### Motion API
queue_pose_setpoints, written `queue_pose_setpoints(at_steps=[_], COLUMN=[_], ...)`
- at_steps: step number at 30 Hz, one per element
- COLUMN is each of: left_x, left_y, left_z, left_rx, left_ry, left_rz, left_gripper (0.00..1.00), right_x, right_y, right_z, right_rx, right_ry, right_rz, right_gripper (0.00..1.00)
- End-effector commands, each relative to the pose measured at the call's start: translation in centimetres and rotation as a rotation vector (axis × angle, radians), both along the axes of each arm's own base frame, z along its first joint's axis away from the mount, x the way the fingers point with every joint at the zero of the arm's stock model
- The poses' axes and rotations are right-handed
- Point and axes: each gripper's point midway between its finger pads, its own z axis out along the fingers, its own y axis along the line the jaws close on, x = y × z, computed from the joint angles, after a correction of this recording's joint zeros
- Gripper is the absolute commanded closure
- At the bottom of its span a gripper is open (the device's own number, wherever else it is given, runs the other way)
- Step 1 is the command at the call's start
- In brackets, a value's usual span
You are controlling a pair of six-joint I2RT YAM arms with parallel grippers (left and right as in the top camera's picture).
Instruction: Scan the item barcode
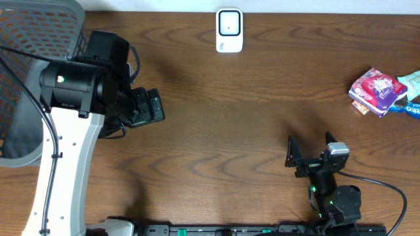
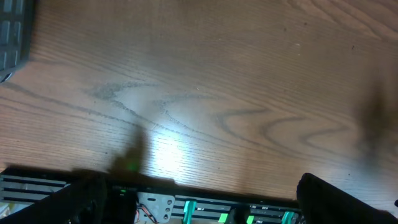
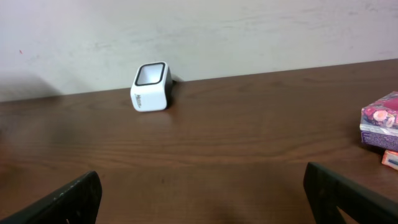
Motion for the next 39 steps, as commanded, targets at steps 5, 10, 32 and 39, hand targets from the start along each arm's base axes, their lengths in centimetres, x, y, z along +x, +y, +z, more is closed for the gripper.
queue_pose_setpoints(at_steps=[5,10,32,39], left_x=[-0.7,-0.7,0.0,-1.2], left_y=[0.0,0.0,0.8,-0.9], left_z=[-0.2,-0.2,1.6,-4.1], left_rx=[-0.006,-0.006,0.007,-0.043], left_ry=[0.039,0.038,-0.253,-0.476], left_rz=[-0.002,-0.002,-0.011,-0.258], left_gripper=[0.02,0.02,0.02,0.02], right_x=[0.0,0.0,0.0,0.0], right_y=[-0.3,-0.3,-0.3,-0.3], right_z=[0.0,0.0,0.0,0.0], right_rx=[-0.015,-0.015,-0.015,-0.015], right_ry=[-0.004,-0.004,-0.004,-0.004], right_rz=[-0.015,-0.015,-0.015,-0.015], right_gripper=[0.01,0.01,0.01,0.01])
